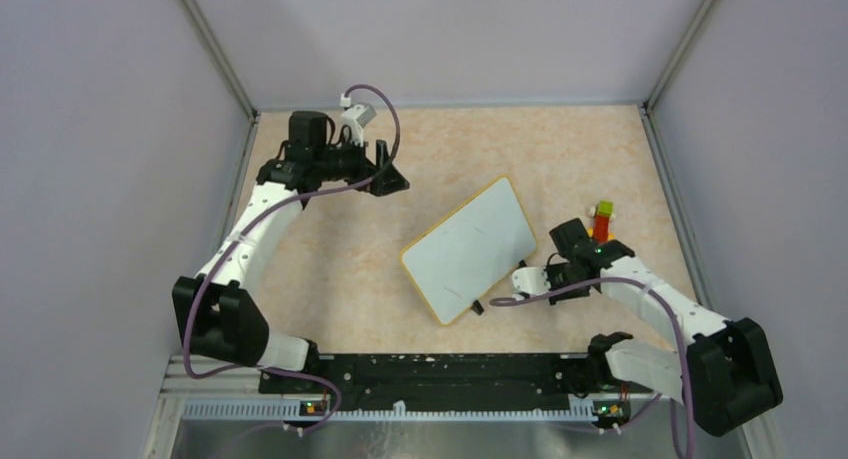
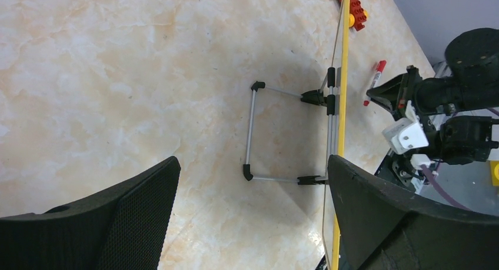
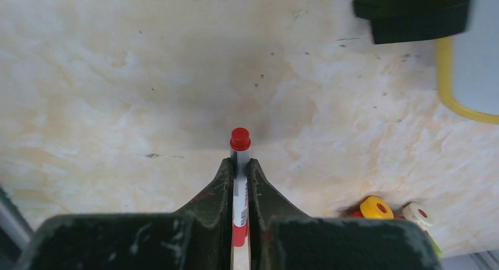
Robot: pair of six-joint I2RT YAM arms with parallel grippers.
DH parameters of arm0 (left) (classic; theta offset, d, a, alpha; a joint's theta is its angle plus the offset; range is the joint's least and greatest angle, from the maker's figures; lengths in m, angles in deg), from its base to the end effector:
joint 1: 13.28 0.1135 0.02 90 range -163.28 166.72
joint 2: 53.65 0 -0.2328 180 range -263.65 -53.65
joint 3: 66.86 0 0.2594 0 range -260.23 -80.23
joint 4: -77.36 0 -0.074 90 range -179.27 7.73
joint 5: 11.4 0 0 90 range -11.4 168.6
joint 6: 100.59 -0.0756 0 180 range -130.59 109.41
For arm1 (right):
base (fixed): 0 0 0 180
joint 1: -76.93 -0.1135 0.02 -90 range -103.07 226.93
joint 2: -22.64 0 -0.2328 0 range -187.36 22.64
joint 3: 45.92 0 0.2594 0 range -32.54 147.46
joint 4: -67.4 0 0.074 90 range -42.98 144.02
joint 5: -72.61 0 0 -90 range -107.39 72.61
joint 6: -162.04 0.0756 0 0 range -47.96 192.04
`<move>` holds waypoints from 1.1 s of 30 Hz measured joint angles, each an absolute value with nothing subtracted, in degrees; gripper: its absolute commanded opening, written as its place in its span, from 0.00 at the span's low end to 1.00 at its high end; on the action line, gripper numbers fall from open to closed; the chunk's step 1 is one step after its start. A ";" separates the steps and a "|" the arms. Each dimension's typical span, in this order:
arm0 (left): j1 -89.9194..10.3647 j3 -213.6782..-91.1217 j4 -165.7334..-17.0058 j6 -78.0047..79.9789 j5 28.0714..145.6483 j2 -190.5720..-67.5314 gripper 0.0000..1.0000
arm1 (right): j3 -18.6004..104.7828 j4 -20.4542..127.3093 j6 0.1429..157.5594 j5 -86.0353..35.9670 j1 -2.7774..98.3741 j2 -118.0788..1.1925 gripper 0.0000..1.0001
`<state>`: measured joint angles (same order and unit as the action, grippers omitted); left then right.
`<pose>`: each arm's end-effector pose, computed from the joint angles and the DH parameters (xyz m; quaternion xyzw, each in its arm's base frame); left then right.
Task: Write a sentence on the whiteboard
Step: Open the whiteboard marker at the center of the board.
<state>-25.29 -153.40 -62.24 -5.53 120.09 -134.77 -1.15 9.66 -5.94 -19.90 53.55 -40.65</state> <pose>0.3313 -0.1217 0.2931 0.2136 0.8180 -0.3748 0.3805 0.1794 0.0812 0.0938 -0.7695 0.6269 -0.0355 0.1162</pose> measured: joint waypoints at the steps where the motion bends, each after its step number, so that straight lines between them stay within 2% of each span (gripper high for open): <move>1: -24.98 -153.42 -62.20 -5.14 120.38 -134.77 0.99 | 0.23 7.87 -5.11 -21.38 53.51 -39.82 0.00; 6: -23.91 -155.06 -61.19 -4.18 120.73 -134.77 0.99 | 11.71 -0.13 0.51 -29.60 53.40 -35.03 0.00; 11: -23.10 -160.04 -61.15 -4.02 120.53 -134.51 0.99 | 26.88 -2.84 12.88 -39.37 53.40 -33.61 0.00; 16: -22.97 -161.11 -62.63 -4.09 120.64 -131.51 0.99 | 38.61 5.95 34.23 -47.33 53.40 -34.00 0.00; 19: -22.95 -161.11 -63.90 -4.05 123.35 -129.85 0.99 | 42.28 16.64 50.98 -49.47 53.44 -34.90 0.00; 26: -24.37 -158.71 -72.64 2.36 132.29 -128.93 0.98 | 45.56 34.91 85.21 -45.93 54.60 -39.80 0.00; 33: -37.13 -161.64 -72.62 0.94 126.56 -130.61 0.95 | 51.84 34.14 106.21 -33.36 55.10 -45.52 0.00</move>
